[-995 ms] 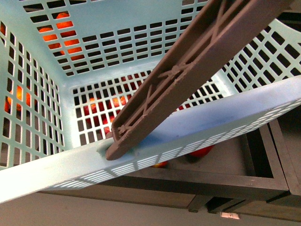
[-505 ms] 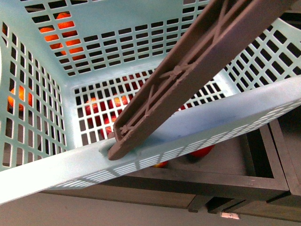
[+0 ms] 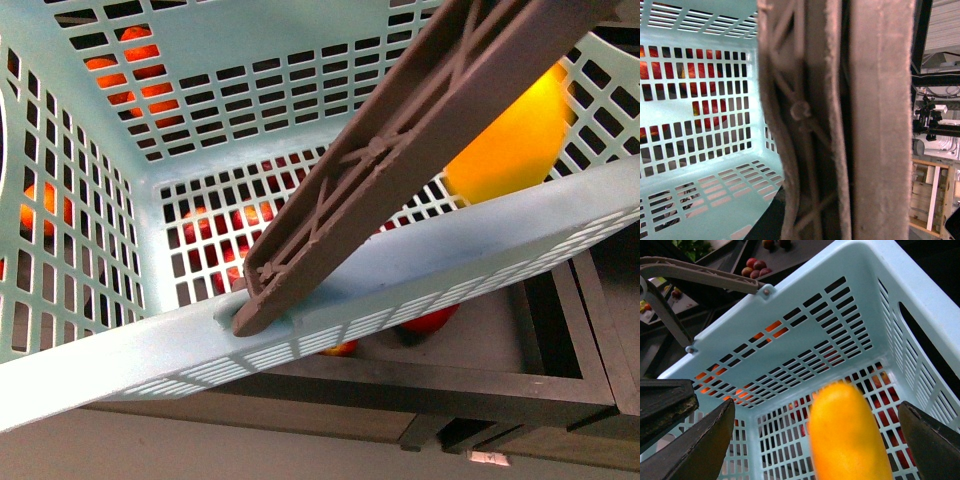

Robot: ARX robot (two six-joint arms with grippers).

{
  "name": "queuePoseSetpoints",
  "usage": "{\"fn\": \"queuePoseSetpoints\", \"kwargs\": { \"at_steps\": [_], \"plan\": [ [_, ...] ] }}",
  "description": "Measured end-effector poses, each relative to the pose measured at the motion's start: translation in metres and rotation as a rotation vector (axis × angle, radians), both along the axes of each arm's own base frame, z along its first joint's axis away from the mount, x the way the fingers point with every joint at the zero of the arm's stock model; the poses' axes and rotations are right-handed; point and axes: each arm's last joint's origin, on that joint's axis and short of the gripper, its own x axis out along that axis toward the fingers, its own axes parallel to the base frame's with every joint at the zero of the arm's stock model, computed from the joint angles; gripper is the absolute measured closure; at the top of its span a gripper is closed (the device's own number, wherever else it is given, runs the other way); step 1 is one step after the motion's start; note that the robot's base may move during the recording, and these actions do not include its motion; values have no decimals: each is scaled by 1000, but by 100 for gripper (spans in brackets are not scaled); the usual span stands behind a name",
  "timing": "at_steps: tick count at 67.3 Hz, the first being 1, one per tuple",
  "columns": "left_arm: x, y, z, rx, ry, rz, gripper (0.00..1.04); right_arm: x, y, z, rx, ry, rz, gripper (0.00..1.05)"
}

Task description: Pick mango and avocado into basket

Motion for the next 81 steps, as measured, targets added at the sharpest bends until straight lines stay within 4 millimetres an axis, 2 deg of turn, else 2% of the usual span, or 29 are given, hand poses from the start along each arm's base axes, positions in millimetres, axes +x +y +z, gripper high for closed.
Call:
{"fn": "queuePoseSetpoints", "kwargs": {
  "at_steps": [12, 17, 27, 34, 40, 50, 53, 59, 63, 81],
  "plan": [
    [1, -1, -2, 4, 7, 0, 91, -1, -7, 5, 10, -13, -29, 9],
    [1, 0, -2, 9, 4, 4, 91, -2, -16, 9, 8, -21, -87, 9],
    [1, 0, -2, 7, 5, 3, 91, -10, -51, 18, -59, -37, -320, 9],
    [1, -1, -2, 3, 8, -4, 91, -23, -69, 13, -192, -289, -341, 26],
    [1, -1, -2, 2, 10, -1, 91, -35, -76, 2, -313, -394, -319, 40],
    [1, 0, -2, 4, 8, 1, 91, -49, -84, -22, -414, -395, -295, 63],
    [1, 0, -2, 3, 9, 3, 91, -55, -87, -31, -433, -391, -290, 73],
    [1, 0, -2, 8, 5, 4, 91, -63, -91, -39, -441, -394, -291, 87],
    [1, 0, -2, 4, 8, 1, 91, -70, -94, -45, -448, -398, -294, 101],
    [1, 0, -2, 6, 7, 2, 91, -88, -107, -63, -457, -403, -294, 103]
  ]
}}
